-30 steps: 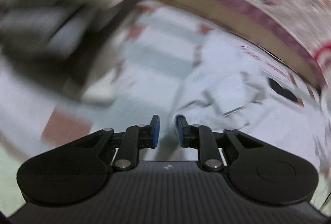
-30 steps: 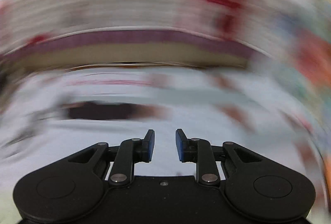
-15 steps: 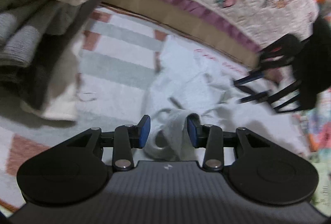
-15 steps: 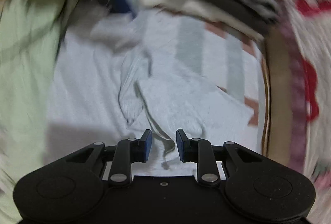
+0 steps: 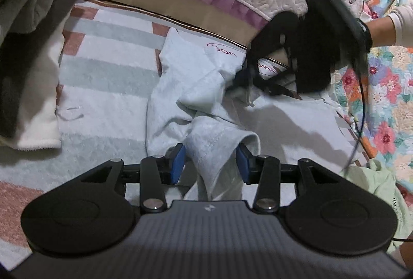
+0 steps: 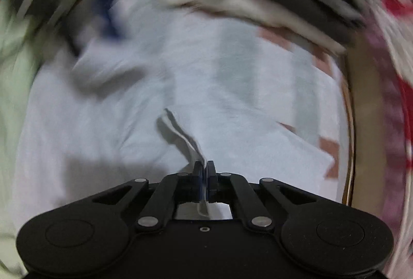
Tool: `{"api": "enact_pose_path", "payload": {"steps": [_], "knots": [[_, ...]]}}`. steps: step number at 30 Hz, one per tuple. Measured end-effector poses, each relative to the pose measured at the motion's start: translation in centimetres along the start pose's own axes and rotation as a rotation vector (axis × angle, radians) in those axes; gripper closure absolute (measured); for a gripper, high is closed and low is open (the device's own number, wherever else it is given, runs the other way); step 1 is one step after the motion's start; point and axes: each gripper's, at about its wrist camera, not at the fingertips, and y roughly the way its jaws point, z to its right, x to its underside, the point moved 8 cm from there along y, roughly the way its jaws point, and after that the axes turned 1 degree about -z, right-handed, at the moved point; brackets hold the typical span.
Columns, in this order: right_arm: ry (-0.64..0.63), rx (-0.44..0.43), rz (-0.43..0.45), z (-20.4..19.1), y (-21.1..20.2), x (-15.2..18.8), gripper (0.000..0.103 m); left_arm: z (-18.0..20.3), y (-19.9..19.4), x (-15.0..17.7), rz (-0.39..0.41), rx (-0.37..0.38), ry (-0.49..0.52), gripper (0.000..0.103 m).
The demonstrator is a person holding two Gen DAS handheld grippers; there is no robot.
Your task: Fold clothes
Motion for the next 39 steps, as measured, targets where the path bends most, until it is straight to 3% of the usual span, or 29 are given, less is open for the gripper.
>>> {"api": "enact_pose_path", "payload": {"steps": [6,11,13,14,15,19,23,27,31,34,36,39], "knots": [[0.495,0.125,0.079,10.8,-2.5,2.3,0.102,0.2,0.3,0.2,0.011,0.004,0.010,0.055],[0.704,0.168,0.081,15.9,-1.9,5.1,0.102,0.6,1.2,0.6,0.011,0.004,0.019,0.051],[0.719,0.158,0.087,16.4,-1.4,5.4,0.102,0.5,1.7,0.7,0.002,-0.008,0.020,0.052],[0.707,0.157,0.087,16.4,-1.1,5.4,0.102,0.6,1.8,0.7,-0.005,-0.011,0.024,0.058],[0.697,0.159,0.085,16.5,-0.7,5.4,0.102,0.6,2.0,0.7,-0.011,-0.015,0.028,0.076],[0.684,0.156,0.062,16.8,1.4,5.3,0.102,-0.1,1.7,0.8,-0.037,-0.005,-0.033,0.089],[0.658,0.175,0.015,17.2,3.7,5.1,0.101,-1.1,1.3,0.9,-0.053,0.034,-0.122,0.089],[0.721,0.329,-0.053,18.8,4.5,5.9,0.088,-1.7,1.3,1.1,-0.064,0.055,-0.184,0.085],[0.918,0.298,0.003,18.7,3.0,7.1,0.087,-1.8,1.1,1.1,-0.058,0.063,-0.207,0.073],[1.039,0.232,0.056,17.0,1.6,8.3,0.078,-1.8,1.0,1.0,-0.053,0.063,-0.218,0.071],[1.095,0.213,0.108,15.8,0.6,9.3,0.064,-1.9,1.1,1.0,-0.052,0.060,-0.230,0.070],[1.135,0.228,0.173,14.3,-0.4,10.7,0.062,-2.1,1.2,1.0,-0.047,0.045,-0.230,0.070]]}}
